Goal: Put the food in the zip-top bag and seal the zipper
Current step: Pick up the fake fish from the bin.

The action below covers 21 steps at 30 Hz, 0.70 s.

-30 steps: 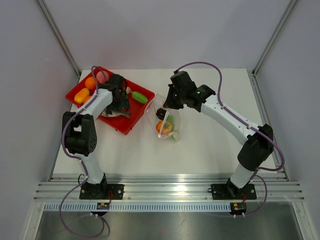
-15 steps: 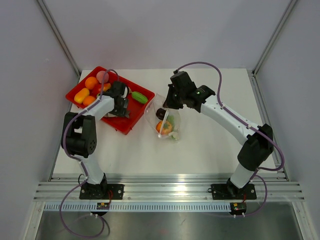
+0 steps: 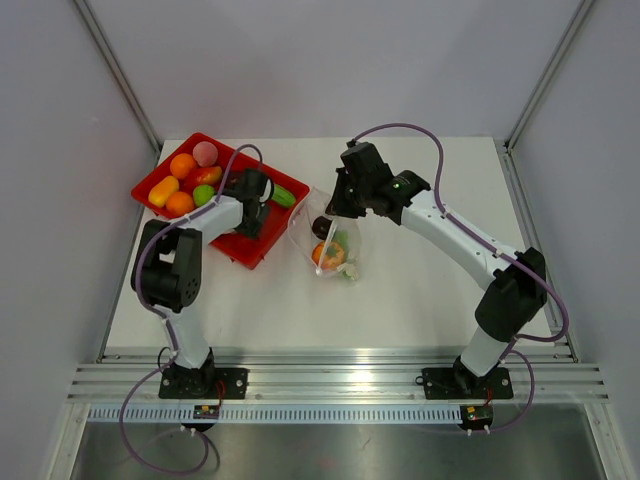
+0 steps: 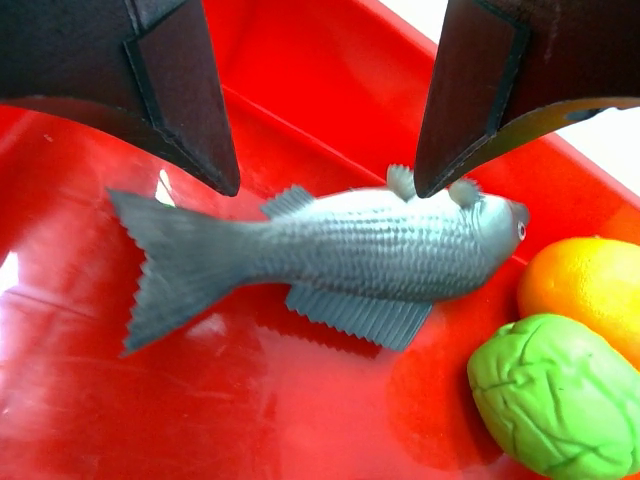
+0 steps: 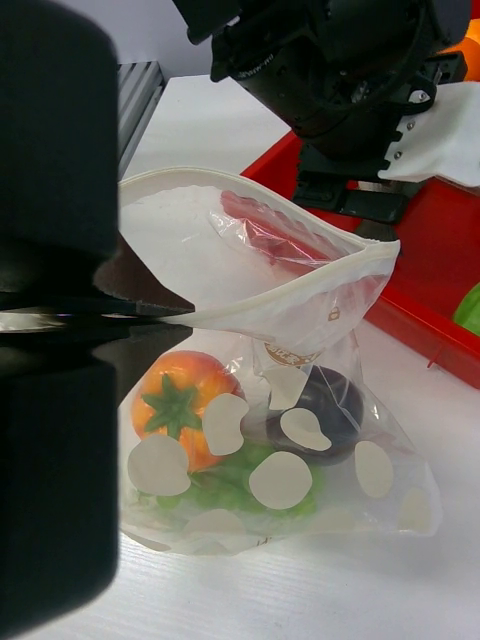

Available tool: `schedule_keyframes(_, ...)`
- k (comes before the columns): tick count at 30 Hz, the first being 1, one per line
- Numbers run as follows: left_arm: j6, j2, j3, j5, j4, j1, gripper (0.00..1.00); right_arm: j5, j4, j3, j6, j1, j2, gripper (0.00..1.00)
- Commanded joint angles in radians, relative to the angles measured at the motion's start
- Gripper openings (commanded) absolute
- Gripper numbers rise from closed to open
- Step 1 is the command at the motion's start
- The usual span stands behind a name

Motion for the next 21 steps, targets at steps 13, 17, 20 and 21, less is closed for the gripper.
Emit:
schedule_keyframes(13, 0.076, 0.136, 0.041, -0.173, 0.173, -0.001, 0.70, -0.009, 0.021, 0.059, -0.027, 0.008, 0.043, 0.09)
schedule_keyframes(17, 0.070, 0.161, 0.041, -0.225, 0.207, -0.001, 0.66, 0.005, 0.011, 0.057, -0.031, 0.007, 0.039, 0.10)
schedule_keyframes(20, 0.061, 0.161, 0.038, -0.222, 0.228, -0.006, 0.60, 0.008, 0.007, 0.059, -0.031, 0.007, 0.043, 0.10)
schedule_keyframes(21, 0.061, 0.166, 0.039, -0.221, 0.228, -0.007, 0.58, 0.007, 0.007, 0.059, -0.031, 0.007, 0.043, 0.10)
